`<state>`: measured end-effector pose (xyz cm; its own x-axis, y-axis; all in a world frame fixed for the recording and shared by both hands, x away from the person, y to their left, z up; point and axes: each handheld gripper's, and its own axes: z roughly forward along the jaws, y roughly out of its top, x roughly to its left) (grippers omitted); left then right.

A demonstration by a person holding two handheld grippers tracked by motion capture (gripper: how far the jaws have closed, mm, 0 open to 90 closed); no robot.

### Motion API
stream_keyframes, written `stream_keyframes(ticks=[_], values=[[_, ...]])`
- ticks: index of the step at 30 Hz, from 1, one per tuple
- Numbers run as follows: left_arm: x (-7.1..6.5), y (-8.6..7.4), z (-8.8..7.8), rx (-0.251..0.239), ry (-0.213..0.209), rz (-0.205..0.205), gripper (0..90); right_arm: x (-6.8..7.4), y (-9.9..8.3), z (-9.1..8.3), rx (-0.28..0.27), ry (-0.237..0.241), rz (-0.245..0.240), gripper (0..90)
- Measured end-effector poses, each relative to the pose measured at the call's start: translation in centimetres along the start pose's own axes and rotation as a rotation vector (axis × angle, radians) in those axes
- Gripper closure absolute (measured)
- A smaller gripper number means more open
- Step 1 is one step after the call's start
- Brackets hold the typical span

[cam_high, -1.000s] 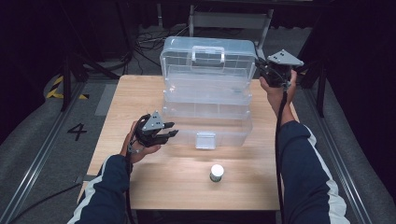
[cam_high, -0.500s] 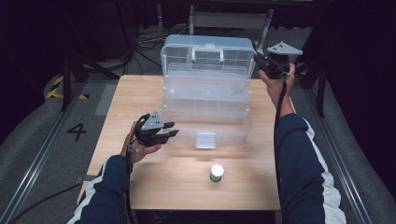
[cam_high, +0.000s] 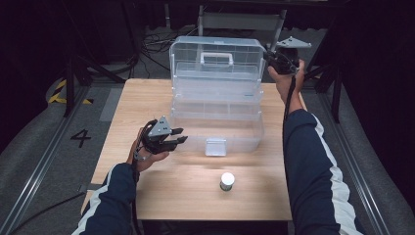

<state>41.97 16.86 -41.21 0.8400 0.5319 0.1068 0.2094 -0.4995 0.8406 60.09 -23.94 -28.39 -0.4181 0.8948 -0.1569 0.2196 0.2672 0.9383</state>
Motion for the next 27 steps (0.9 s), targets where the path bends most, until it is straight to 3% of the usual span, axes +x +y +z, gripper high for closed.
stream_keyframes(ticks=[13, 27], values=[[0.0, 0.0, 0.0, 0.001, 0.001, 0.002, 64.7, -0.3, 0.1, 1.1, 0.015, 0.001, 0.031, 85.3], [-0.1, 0.0, 0.0, 0.002, 0.005, 0.000, 64.3, -0.3, 0.3, 1.4, 0.028, -0.009, 0.014, 84.9]])
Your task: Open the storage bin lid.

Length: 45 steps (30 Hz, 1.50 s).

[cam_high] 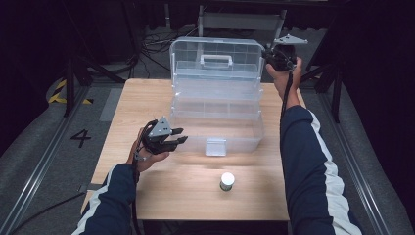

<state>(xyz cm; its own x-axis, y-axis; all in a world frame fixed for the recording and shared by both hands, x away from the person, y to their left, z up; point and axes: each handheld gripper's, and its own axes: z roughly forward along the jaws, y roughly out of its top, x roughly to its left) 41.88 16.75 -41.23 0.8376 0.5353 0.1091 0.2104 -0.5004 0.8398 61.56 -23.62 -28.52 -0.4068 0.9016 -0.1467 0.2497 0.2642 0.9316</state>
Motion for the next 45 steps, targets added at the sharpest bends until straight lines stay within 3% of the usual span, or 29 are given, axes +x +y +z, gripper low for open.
stream_keyframes(ticks=[15, 20, 45], values=[[-0.1, -0.1, 0.0, -0.009, 0.005, -0.007, 63.9, -0.4, 0.1, 1.2, 0.018, 0.004, 0.004, 84.5], [-0.1, -0.1, 0.0, -0.012, 0.003, -0.007, 64.0, -0.8, -0.2, 2.1, 0.016, 0.005, 0.038, 84.6], [0.0, -0.2, 0.0, -0.016, -0.001, -0.002, 64.1, -0.9, -0.6, 4.5, 0.041, -0.038, 0.058, 84.7]])
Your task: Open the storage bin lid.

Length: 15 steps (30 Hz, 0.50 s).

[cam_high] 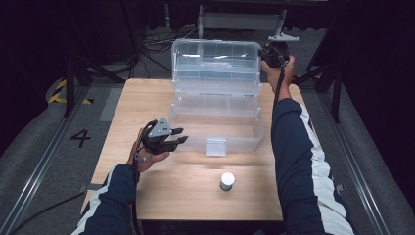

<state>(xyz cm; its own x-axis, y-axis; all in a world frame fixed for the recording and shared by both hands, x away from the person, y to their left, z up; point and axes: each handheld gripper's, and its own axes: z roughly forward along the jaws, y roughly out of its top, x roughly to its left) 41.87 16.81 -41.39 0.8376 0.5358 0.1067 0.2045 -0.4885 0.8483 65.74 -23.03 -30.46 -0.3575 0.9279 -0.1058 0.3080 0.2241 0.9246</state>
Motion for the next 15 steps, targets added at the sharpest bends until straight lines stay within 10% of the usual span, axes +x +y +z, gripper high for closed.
stream_keyframes(ticks=[15], values=[[0.06, -0.03, 0.00, -0.003, -0.002, 0.003, 64.2, -0.04, 0.03, 0.96, 0.028, -0.009, 0.000, 84.3]])
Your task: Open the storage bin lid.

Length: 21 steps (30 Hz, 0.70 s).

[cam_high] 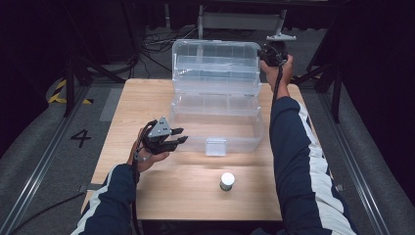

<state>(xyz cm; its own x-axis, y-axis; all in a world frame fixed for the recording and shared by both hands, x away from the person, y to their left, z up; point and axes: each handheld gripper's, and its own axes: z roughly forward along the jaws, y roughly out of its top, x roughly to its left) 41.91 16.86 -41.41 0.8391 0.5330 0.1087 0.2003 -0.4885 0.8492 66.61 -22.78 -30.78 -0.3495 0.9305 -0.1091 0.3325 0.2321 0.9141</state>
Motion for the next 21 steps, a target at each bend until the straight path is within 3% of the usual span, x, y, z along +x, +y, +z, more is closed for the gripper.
stream_keyframes(ticks=[21], values=[[0.02, -0.05, 0.01, -0.005, -0.002, -0.001, 64.2, -0.02, -0.17, 0.57, 0.014, -0.008, -0.011, 83.5]])
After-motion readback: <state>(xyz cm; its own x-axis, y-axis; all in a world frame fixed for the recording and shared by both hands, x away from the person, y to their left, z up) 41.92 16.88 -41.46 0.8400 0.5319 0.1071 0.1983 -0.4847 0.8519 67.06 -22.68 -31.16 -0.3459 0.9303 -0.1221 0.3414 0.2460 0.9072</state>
